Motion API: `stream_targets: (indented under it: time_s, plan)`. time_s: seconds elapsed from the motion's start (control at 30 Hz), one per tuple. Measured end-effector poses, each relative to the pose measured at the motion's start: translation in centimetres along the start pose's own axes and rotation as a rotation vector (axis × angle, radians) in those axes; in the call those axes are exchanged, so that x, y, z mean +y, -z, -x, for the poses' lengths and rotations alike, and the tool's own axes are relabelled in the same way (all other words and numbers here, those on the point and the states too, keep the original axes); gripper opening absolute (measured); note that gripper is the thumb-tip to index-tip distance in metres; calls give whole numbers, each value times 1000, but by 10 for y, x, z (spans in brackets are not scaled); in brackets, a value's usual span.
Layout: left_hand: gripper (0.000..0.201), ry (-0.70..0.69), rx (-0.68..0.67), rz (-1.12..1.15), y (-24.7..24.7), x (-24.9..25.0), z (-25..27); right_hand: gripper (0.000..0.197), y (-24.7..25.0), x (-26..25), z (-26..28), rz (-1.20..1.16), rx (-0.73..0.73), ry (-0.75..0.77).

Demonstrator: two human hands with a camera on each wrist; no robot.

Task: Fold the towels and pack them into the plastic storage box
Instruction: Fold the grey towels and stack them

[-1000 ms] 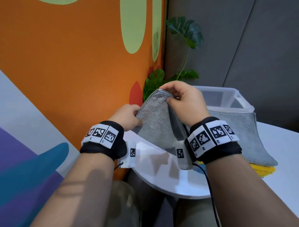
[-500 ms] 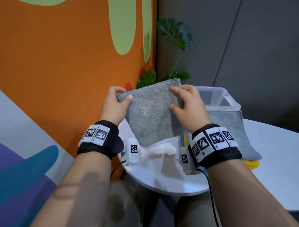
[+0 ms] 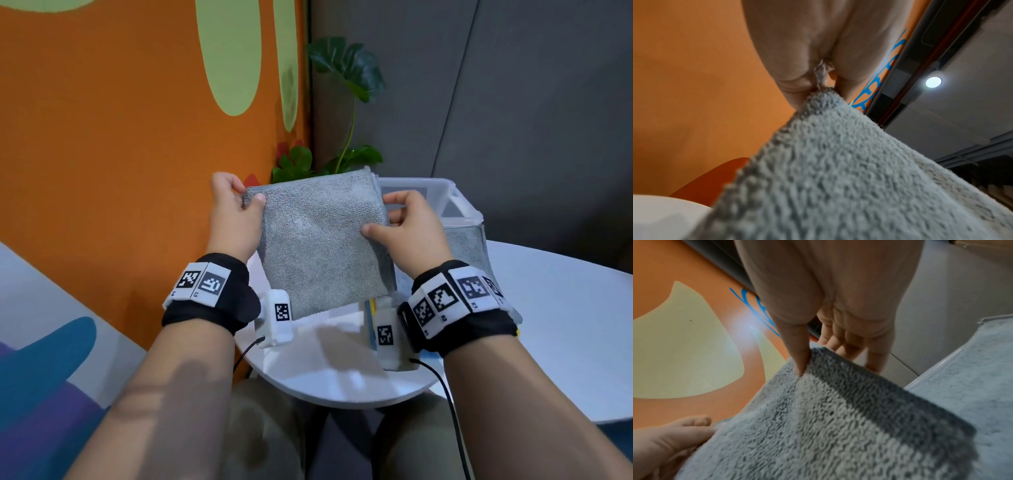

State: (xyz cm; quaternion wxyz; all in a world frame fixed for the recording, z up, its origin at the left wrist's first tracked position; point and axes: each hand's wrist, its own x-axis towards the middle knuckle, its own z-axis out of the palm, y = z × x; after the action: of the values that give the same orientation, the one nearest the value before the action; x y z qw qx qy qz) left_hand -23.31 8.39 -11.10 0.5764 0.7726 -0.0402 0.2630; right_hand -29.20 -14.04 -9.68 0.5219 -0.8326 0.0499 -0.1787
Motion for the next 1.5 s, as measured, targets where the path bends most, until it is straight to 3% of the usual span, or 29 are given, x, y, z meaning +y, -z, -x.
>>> stream_targets:
  time_s: [0.2,0.43,0.53,0.6,0.67,0.73,0.83,0.9,1.0,1.07,1.3,1.5]
  plan:
    - [35,-18,-149,95,-12,2,-1,38,10,6,6,-73,50,67]
    - [25,10,-227,181,-38,33,1,27,45,3,1,10,258,86]
    - [20,85,-299,238,-62,43,4,22,65,11,-6,100,348,0]
    - [40,175,-392,191,-81,45,11,25,75,24,-10,188,385,-99]
    - [60,249,-528,-15,-96,43,22,34,79,38,-12,292,327,-248]
    - [67,300,-660,-218,-105,35,34,44,79,51,-11,379,206,-401]
    - [68,475,-758,-224,-111,25,49,55,79,63,-8,453,89,-513]
    - [56,532,-761,-212,-112,21,52,52,82,65,-9,506,39,-524]
    - [22,523,-736,-204,-113,21,53,41,85,66,-11,521,-61,-524]
    - [16,532,-718,-155,-115,23,52,34,86,66,-12,490,-58,-507]
    - [31,404,-679,-58,-124,43,54,31,96,72,-16,455,173,-406]
    - [43,437,-832,-239,-131,38,67,32,89,91,-10,595,144,-611]
